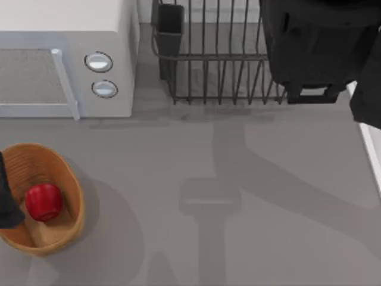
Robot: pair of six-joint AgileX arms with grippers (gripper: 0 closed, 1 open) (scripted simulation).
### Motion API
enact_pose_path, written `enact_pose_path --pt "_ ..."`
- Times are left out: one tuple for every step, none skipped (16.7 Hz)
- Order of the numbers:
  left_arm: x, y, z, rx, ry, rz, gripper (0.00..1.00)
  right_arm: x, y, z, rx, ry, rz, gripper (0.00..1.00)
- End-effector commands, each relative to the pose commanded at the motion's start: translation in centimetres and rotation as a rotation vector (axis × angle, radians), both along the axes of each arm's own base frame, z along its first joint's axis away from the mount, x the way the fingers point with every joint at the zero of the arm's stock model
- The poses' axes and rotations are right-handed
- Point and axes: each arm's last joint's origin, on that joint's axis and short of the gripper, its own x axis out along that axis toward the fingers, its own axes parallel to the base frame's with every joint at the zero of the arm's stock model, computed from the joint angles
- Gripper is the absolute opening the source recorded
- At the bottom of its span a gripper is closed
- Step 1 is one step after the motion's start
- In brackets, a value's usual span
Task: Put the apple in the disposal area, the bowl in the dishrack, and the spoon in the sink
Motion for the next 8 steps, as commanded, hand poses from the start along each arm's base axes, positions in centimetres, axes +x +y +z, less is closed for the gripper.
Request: enact_pose_path --pt "0.0 0.0 0.0 0.000 0.000 0.000 1.00 0.7 0.4 -0.6 -0.002 0.001 0.003 0.00" --pt "0.0 0.0 0.0 0.000 0.000 0.000 1.00 1.7 1.0 -1.4 -0.006 0.003 0.006 0.00" --pt "0.0 0.0 0.0 0.000 0.000 0.000 1.00 3.0 1.7 -2.5 -0.008 0.005 0.009 0.00" --pt "0.0 0.0 0.0 0.000 0.000 0.000 1.00 4.5 2.3 -3.9 -0.010 0.006 0.011 0.00" --pt "0.0 0.0 0.0 0.000 0.000 0.000 1.00 6.2 2.8 -5.4 -0.009 0.006 0.012 0.00" --pt "0.0 0.0 0.0 0.000 0.000 0.000 1.00 8.0 3.1 -7.0 -0.005 0.003 0.012 0.00" --pt "0.0 0.0 0.0 0.000 0.000 0.000 1.00 9.9 3.2 -8.7 0.001 -0.002 0.011 0.00" --pt "0.0 0.0 0.0 0.000 0.000 0.000 1.00 11.7 3.1 -10.5 0.007 -0.007 0.010 0.00"
